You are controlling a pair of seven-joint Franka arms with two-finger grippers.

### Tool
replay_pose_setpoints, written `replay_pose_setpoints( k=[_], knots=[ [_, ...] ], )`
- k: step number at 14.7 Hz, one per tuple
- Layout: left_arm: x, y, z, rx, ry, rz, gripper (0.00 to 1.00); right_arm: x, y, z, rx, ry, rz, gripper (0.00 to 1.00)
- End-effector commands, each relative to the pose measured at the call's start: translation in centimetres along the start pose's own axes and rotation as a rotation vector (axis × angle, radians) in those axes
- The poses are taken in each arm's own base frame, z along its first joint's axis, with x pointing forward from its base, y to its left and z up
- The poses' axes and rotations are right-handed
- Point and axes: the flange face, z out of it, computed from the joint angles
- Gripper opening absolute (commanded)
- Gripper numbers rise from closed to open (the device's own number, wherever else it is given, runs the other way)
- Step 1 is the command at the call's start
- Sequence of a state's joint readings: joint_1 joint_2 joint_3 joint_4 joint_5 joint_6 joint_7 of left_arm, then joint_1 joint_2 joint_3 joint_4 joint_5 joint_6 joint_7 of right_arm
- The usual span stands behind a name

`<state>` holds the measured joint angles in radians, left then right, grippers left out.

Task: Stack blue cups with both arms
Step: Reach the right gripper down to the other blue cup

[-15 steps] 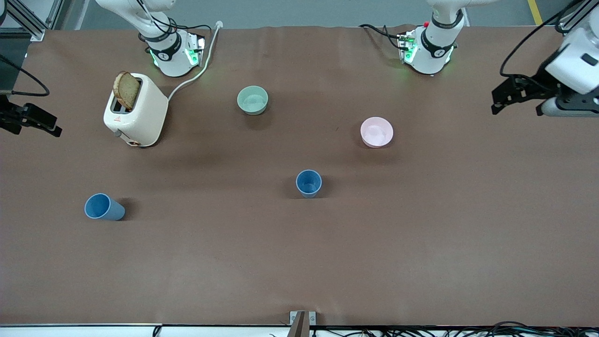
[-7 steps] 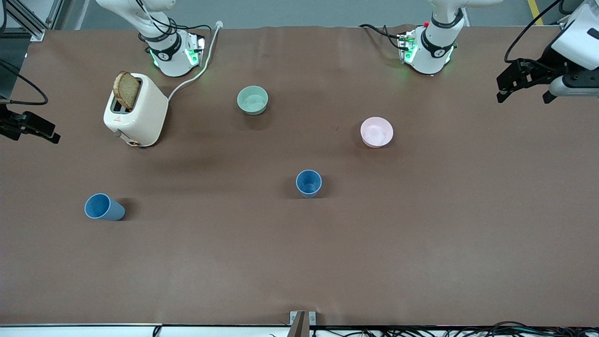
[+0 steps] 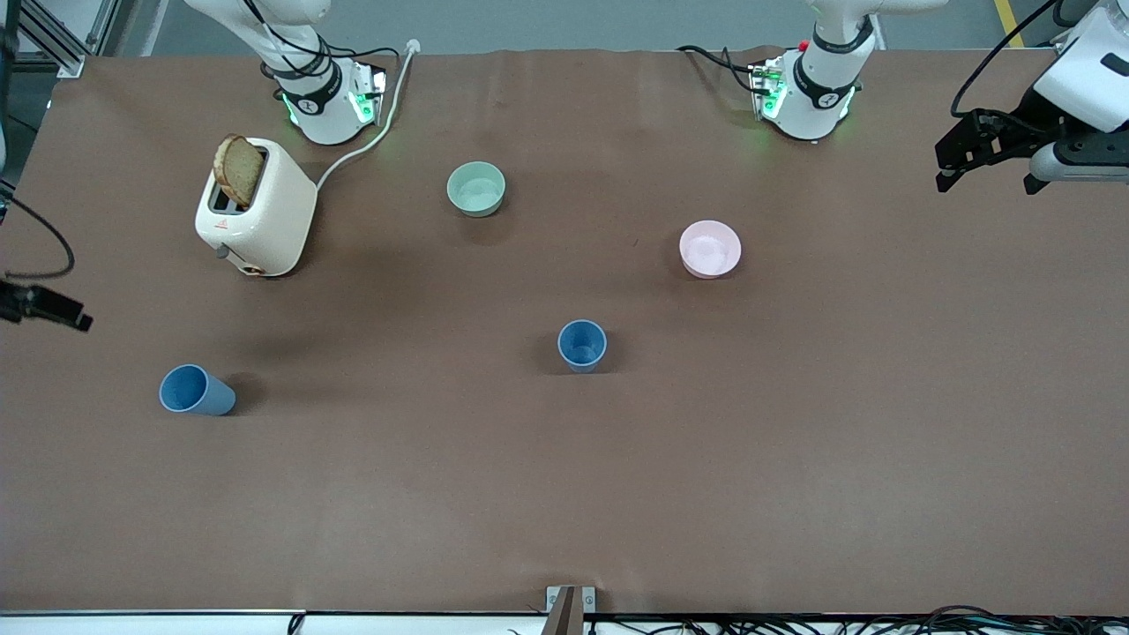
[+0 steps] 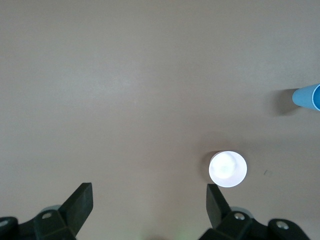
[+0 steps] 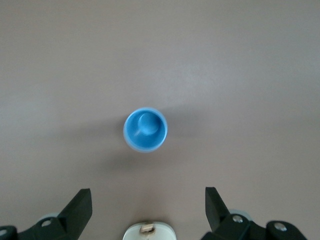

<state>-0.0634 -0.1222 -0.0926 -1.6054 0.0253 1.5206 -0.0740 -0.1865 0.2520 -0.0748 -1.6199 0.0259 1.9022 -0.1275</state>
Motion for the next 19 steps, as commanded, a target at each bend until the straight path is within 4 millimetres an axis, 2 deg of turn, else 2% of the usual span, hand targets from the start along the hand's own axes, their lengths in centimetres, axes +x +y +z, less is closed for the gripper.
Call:
replay_pose_setpoints(
  k=[1, 6, 7, 9, 10, 11, 12, 13, 14, 15, 19],
  knots=[
    [0.1, -0.1, -0.4, 0.020, -0.007, 0.022, 1.00, 2.5, 1.3, 6.7, 0.043, -0.009, -0.018, 1.00],
    [0.6, -0.4, 0.4, 0.020, -0.022, 0.018, 1.00, 4.4, 2.1, 16.1, 0.033, 0.006, -0.019, 0.97],
    [0.9, -0.4, 0.8, 0.021, -0.028, 0.015, 1.00, 4.0, 2.4, 17.8, 0.051, -0.014, -0.013, 0.94],
    [1.3, -0.5, 0.8, 0.018, -0.026, 0.015, 1.00, 2.8, 2.8, 19.7, 0.099, -0.043, -0.024, 0.88],
    [1.5, -0.6, 1.0, 0.018, -0.030, 0.014, 1.00, 2.5, 2.7, 20.3, 0.116, -0.053, -0.025, 0.82],
    [1.6, -0.6, 1.2, 0.018, -0.033, 0.013, 1.00, 1.9, 2.5, 21.3, 0.123, -0.073, -0.029, 0.67],
    [1.7, -0.7, 1.4, 0.017, -0.033, 0.013, 1.00, 1.6, 2.4, 21.6, 0.125, -0.080, -0.033, 0.46],
    [1.8, -0.6, 1.4, 0.017, -0.029, 0.013, 1.00, 1.7, 2.3, 21.6, 0.128, -0.079, -0.037, 0.19],
    [2.0, -0.4, 1.5, 0.016, -0.025, 0.015, 1.00, 1.7, 2.1, 21.5, 0.131, -0.077, -0.037, 0.05],
    [2.1, -0.2, 1.6, 0.018, -0.024, 0.010, 1.00, 1.8, 2.0, 21.5, 0.132, -0.075, -0.038, 0.00],
    [2.0, 0.1, 1.7, 0.016, -0.027, 0.009, 1.00, 2.0, 0.8, 20.4, 0.137, -0.075, -0.053, 0.00]
  ],
)
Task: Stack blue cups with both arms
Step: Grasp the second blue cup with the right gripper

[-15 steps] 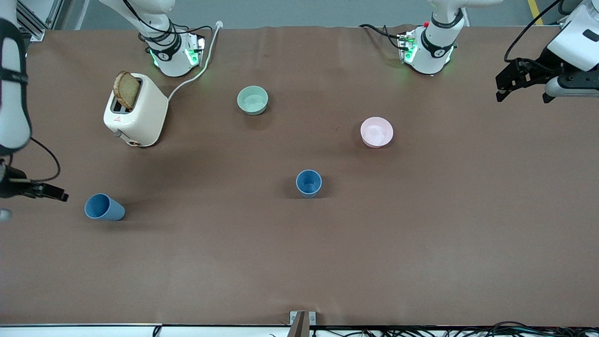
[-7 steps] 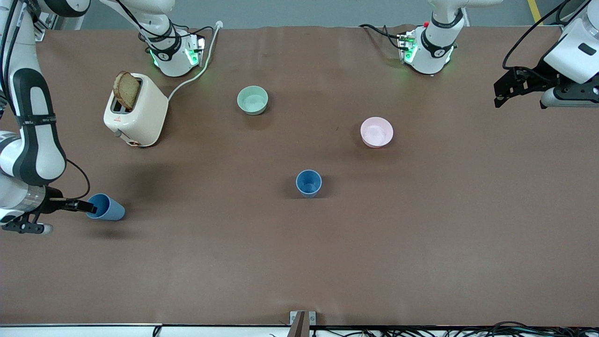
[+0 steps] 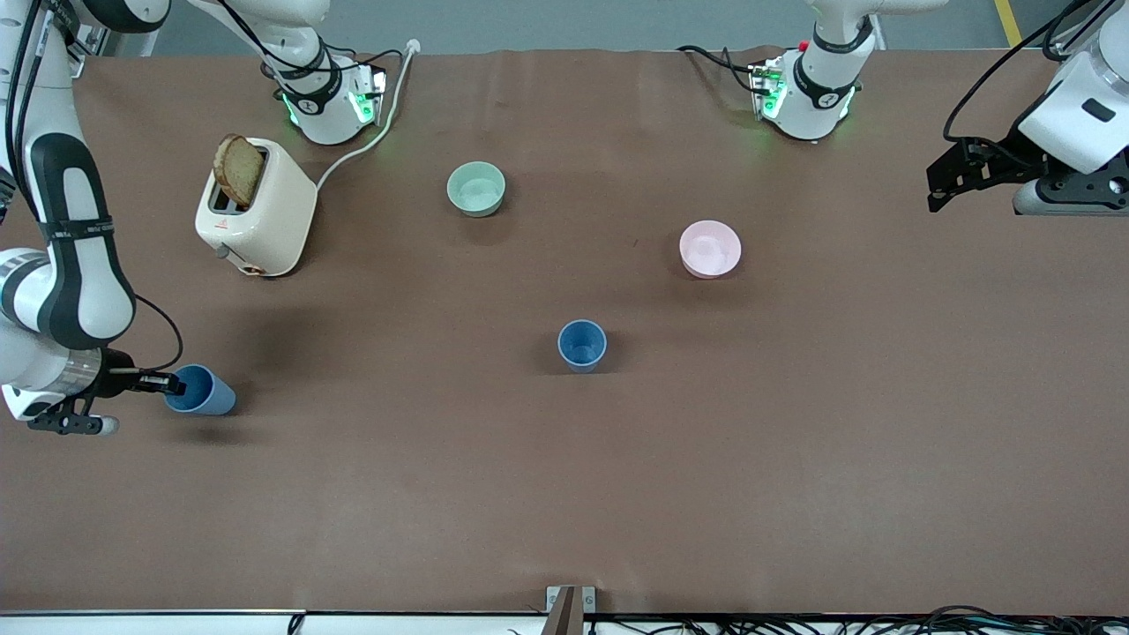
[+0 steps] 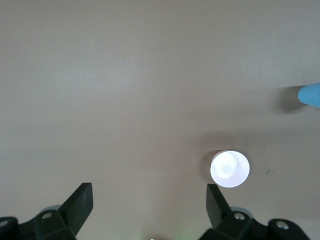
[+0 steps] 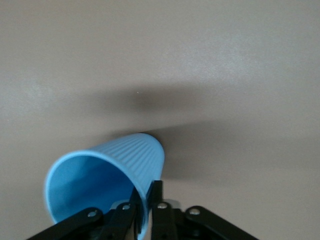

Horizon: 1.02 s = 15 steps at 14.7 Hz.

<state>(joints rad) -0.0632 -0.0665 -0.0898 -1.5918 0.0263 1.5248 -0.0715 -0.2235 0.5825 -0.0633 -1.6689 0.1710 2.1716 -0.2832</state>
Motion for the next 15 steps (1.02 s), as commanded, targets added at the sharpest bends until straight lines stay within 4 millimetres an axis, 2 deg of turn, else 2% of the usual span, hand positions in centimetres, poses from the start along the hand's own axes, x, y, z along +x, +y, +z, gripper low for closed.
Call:
replay_pose_setpoints(
  k=[1, 4, 5, 8, 10, 13, 15],
  knots=[
    [0.3, 0.3, -0.6, 0.018, 0.011, 0.009, 1.00, -0.5, -2.3, -2.5, 0.029, 0.004, -0.029, 0.00],
    [-0.2, 0.2, -1.1, 0.019, 0.014, 0.009, 1.00, -1.2, -7.7, -6.8, 0.054, -0.027, -0.054, 0.00],
    [-0.3, 0.1, -1.2, 0.019, 0.016, 0.013, 1.00, -1.7, -10.3, -8.1, 0.073, -0.044, -0.032, 0.00],
    [-0.3, 0.1, -1.3, 0.018, 0.016, 0.021, 1.00, -3.0, -19.6, -11.2, 0.094, -0.053, 0.057, 0.00],
    [-0.4, 0.2, -1.3, 0.018, 0.016, 0.019, 1.00, -4.3, -26.5, -12.9, 0.092, -0.038, 0.087, 0.00],
    [-0.4, 0.3, -1.2, 0.016, 0.014, 0.022, 1.00, -6.7, -37.8, -14.6, 0.098, -0.011, 0.165, 0.00],
    [-0.4, 0.3, -1.2, 0.015, 0.014, 0.023, 1.00, -9.1, -44.8, -15.5, 0.111, 0.006, 0.205, 0.00]
  ],
)
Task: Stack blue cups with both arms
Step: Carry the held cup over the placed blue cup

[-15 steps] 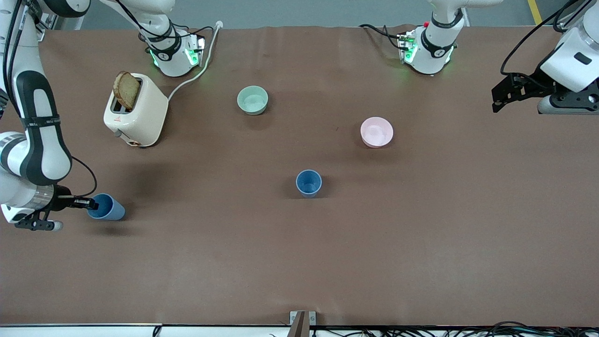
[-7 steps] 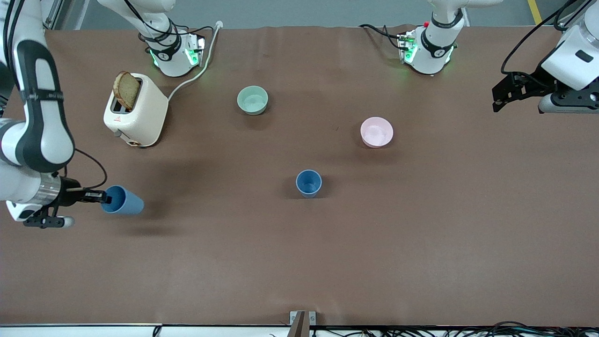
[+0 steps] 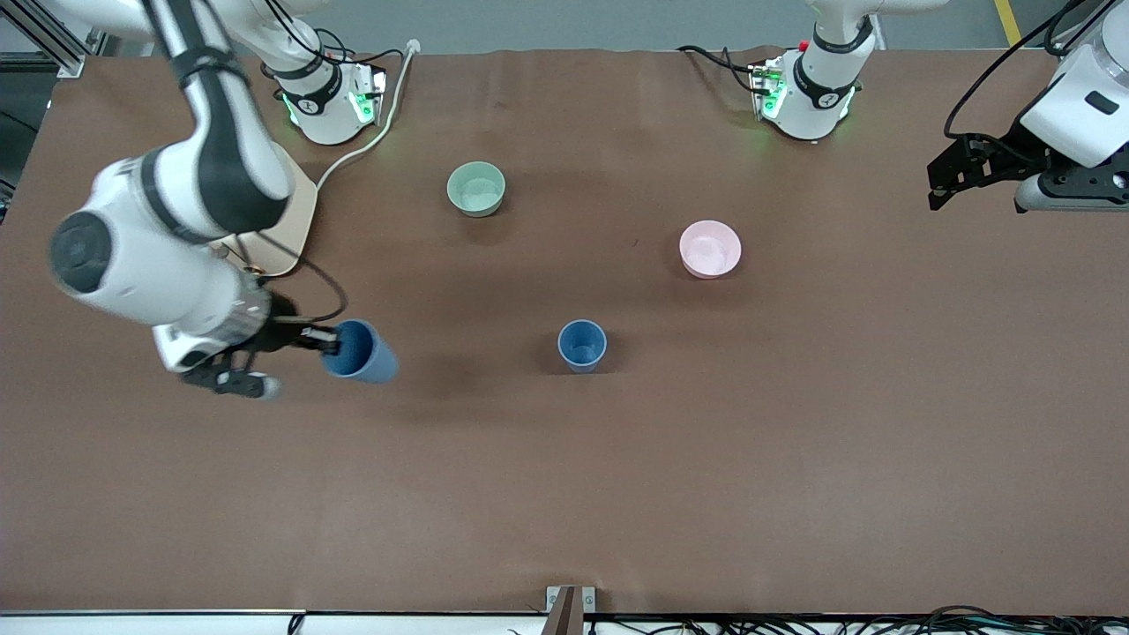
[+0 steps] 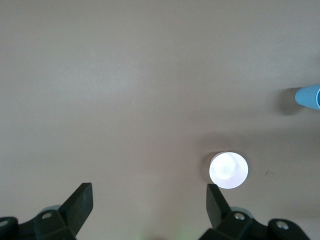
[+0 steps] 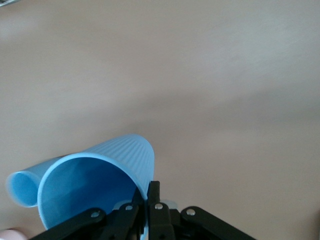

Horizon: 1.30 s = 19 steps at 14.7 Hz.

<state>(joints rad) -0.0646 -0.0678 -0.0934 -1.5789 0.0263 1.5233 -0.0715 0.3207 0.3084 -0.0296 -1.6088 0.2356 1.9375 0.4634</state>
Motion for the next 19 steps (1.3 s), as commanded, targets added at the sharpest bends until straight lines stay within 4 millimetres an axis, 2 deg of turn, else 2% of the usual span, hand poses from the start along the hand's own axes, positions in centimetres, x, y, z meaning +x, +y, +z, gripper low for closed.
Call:
replay_pose_setpoints(
  k=[1, 4, 5, 6, 7, 8, 10, 12, 14, 16, 19],
  knots=[
    [-0.3, 0.1, -0.6, 0.014, 0.001, 0.018, 1.00, -4.5, -7.4, -0.8, 0.034, 0.025, 0.075, 0.00],
    [-0.3, 0.1, -0.5, 0.011, -0.001, 0.017, 1.00, -8.3, -13.5, -0.3, 0.109, 0.092, 0.079, 0.00],
    [-0.2, 0.1, -0.4, 0.009, -0.002, 0.017, 1.00, -9.7, -15.2, 0.6, 0.114, 0.103, 0.086, 0.00],
    [-0.2, 0.1, -0.4, 0.008, -0.002, 0.017, 1.00, -11.4, -17.0, 2.2, 0.109, 0.100, 0.076, 0.00],
    [-0.2, 0.1, -0.3, 0.008, -0.004, 0.017, 1.00, -12.2, -18.3, 4.4, 0.093, 0.104, 0.058, 0.00],
    [-0.1, 0.1, -0.2, 0.008, -0.005, 0.017, 1.00, -12.2, -19.2, 5.9, 0.093, 0.126, 0.063, 0.00],
    [-0.1, 0.2, -0.1, 0.006, -0.007, 0.011, 1.00, -13.6, -21.5, 9.2, 0.079, 0.159, 0.067, 0.00],
    [0.1, 0.2, 0.0, 0.006, -0.005, 0.013, 1.00, -14.5, -22.8, 11.8, 0.050, 0.163, 0.065, 0.00],
    [0.2, 0.2, -0.1, 0.005, -0.002, 0.013, 1.00, -14.5, -22.8, 12.3, 0.033, 0.178, 0.049, 0.00],
    [0.2, 0.2, -0.1, 0.005, 0.001, 0.013, 1.00, -14.4, -22.7, 13.7, 0.011, 0.174, 0.044, 0.00],
    [0.5, 0.1, 0.1, 0.006, 0.008, 0.011, 1.00, -14.5, -22.7, 14.3, 0.002, 0.177, 0.037, 0.00]
  ],
)
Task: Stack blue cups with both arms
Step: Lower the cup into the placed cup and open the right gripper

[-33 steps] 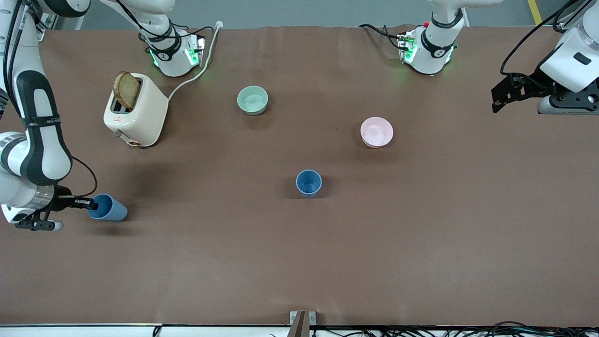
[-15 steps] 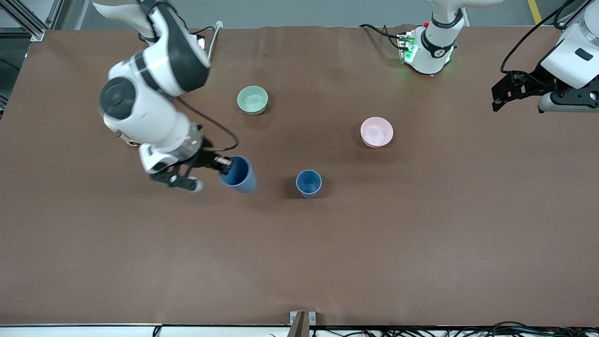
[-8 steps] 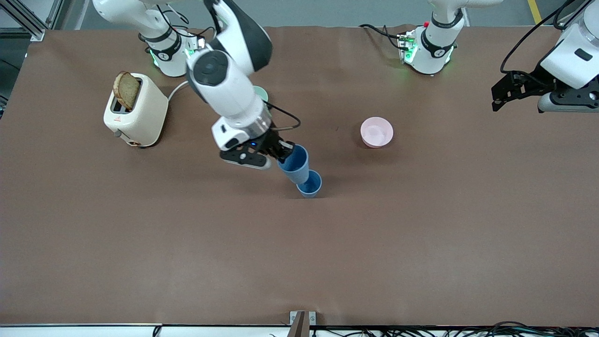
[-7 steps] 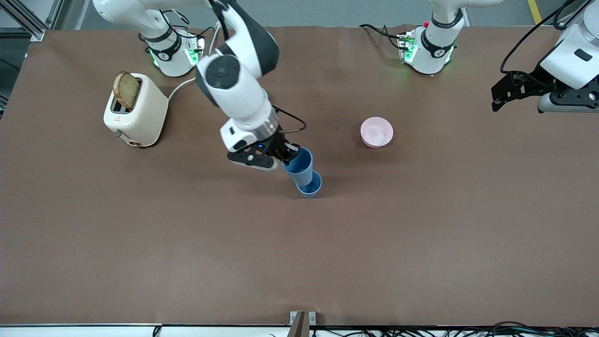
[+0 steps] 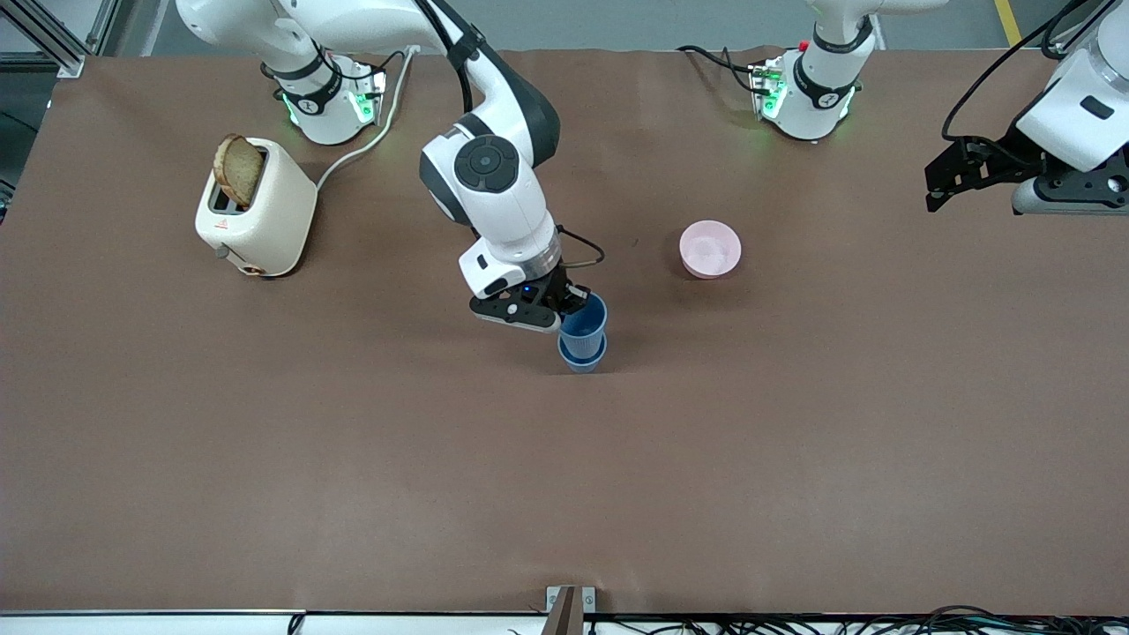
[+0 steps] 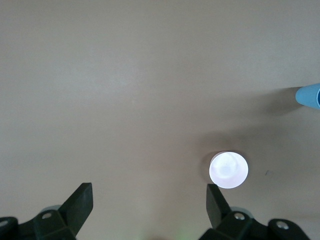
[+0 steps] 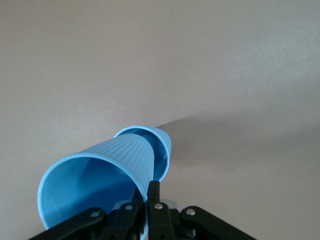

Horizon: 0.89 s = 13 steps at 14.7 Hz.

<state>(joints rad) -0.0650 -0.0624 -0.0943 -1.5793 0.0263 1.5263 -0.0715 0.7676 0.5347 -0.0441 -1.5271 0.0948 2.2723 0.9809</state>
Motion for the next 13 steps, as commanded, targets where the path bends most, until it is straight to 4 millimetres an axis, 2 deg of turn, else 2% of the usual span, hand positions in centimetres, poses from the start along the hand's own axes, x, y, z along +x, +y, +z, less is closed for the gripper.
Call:
replay_pose_setpoints(
  k=[1, 5, 6, 7, 8, 10, 11, 13],
  knots=[
    [0.4, 0.0, 0.0, 0.004, 0.006, 0.012, 1.00, 0.0, -0.3, 0.3, -0.022, 0.026, -0.005, 0.00],
    [0.3, 0.0, -0.2, 0.004, 0.011, 0.021, 1.00, -0.2, -0.1, 1.9, -0.046, 0.023, -0.015, 0.04],
    [0.4, 0.0, -0.1, 0.004, 0.009, 0.021, 1.00, -0.2, -0.1, 2.1, -0.050, 0.026, -0.019, 0.19],
    [0.4, 0.0, -0.2, 0.004, 0.012, 0.021, 1.00, -0.1, -0.1, 2.1, -0.051, 0.027, -0.020, 0.62],
    [0.4, 0.0, -0.2, 0.004, 0.014, 0.021, 1.00, -0.2, -0.1, 2.1, -0.051, 0.027, -0.020, 0.98],
    [0.5, 0.0, -0.1, 0.004, 0.017, 0.019, 1.00, 0.7, 0.2, 0.8, -0.047, 0.033, -0.015, 1.00],
    [0.5, 0.0, -0.1, 0.004, 0.017, 0.019, 1.00, 1.7, 0.7, -1.2, -0.037, 0.049, -0.002, 1.00],
    [0.5, -0.2, -0.2, 0.004, 0.017, 0.016, 1.00, 5.4, 3.6, -6.4, -0.063, 0.068, 0.036, 1.00]
  ],
)
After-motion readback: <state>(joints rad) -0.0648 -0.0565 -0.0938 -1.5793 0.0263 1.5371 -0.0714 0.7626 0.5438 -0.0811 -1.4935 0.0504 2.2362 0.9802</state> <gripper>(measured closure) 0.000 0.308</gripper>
